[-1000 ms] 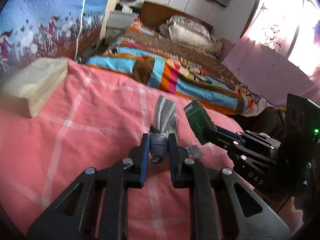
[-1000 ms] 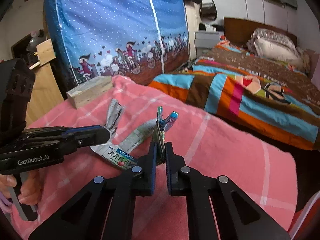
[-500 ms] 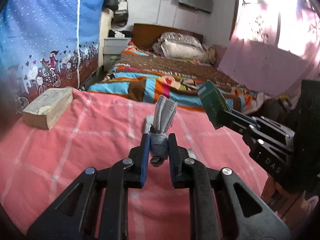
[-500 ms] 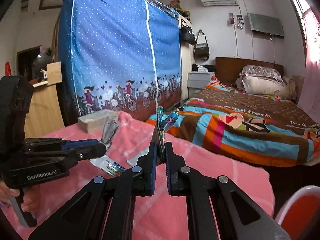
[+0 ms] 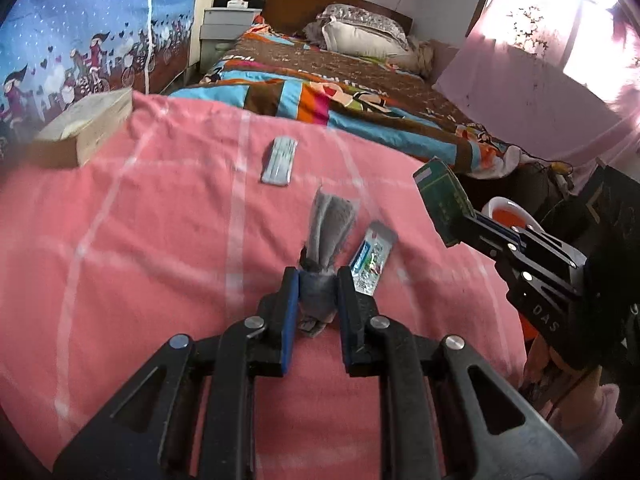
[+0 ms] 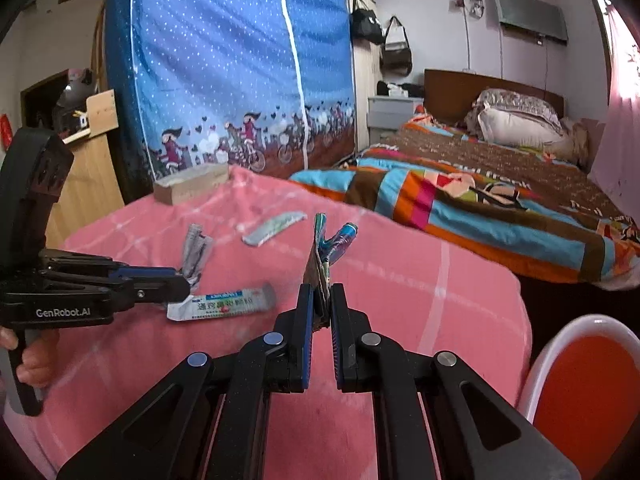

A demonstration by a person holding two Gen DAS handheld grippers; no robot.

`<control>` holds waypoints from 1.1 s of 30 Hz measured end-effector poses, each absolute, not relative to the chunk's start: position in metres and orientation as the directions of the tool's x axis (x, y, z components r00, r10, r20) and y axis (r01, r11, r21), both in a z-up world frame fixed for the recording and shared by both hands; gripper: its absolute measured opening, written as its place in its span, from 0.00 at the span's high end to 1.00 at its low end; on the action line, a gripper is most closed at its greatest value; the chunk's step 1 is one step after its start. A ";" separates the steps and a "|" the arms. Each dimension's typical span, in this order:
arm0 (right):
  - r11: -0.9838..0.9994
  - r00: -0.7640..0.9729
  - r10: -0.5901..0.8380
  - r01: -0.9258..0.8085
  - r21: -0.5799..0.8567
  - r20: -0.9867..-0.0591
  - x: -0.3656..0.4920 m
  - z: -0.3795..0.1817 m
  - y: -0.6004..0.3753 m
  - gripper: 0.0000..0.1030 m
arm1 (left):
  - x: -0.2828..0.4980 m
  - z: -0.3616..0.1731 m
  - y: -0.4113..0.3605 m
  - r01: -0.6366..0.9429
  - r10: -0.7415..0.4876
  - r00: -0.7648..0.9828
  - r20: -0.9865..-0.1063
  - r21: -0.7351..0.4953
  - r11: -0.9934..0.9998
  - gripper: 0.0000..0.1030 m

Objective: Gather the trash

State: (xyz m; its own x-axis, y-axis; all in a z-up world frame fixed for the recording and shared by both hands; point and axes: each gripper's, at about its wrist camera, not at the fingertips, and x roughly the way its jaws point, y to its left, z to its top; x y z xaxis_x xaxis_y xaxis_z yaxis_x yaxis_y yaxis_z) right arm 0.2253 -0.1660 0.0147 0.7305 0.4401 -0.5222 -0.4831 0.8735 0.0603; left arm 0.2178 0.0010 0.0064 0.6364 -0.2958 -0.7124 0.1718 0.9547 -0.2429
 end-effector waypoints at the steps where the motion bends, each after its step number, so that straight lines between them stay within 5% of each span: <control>1: 0.873 0.726 0.439 -0.484 0.060 -0.530 0.223 0.013 -0.167 0.94 | 0.214 0.006 0.001 0.171 -0.296 0.636 -0.712 -0.244 0.955 0.78; 18: 0.861 0.685 0.441 -0.505 0.058 -0.581 0.201 -0.006 -0.171 0.94 | 0.179 0.011 -0.015 0.211 -0.305 0.632 -0.713 -0.220 0.952 0.79; 23: 0.861 0.681 0.441 -0.504 0.062 -0.585 0.197 -0.009 -0.174 0.94 | 0.174 0.005 -0.013 0.207 -0.306 0.618 -0.724 -0.226 0.952 0.69; 28: 0.861 0.681 0.446 -0.503 0.072 -0.581 0.196 -0.010 -0.176 0.94 | 0.175 0.012 -0.008 0.174 -0.291 0.659 -0.693 -0.236 0.956 0.47; 33: 0.864 0.685 0.445 -0.497 0.076 -0.578 0.197 -0.010 -0.177 0.93 | 0.183 0.015 -0.017 0.199 -0.290 0.671 -0.683 -0.212 0.957 0.48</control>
State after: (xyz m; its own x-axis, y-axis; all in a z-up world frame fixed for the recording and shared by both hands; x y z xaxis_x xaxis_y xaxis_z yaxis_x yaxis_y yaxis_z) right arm 0.1975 -0.1772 -0.0095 0.6845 0.4446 -0.5778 -0.4969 0.8644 0.0764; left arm 0.1830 -0.0165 0.0153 0.6707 -0.2904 -0.6825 0.1987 0.9569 -0.2120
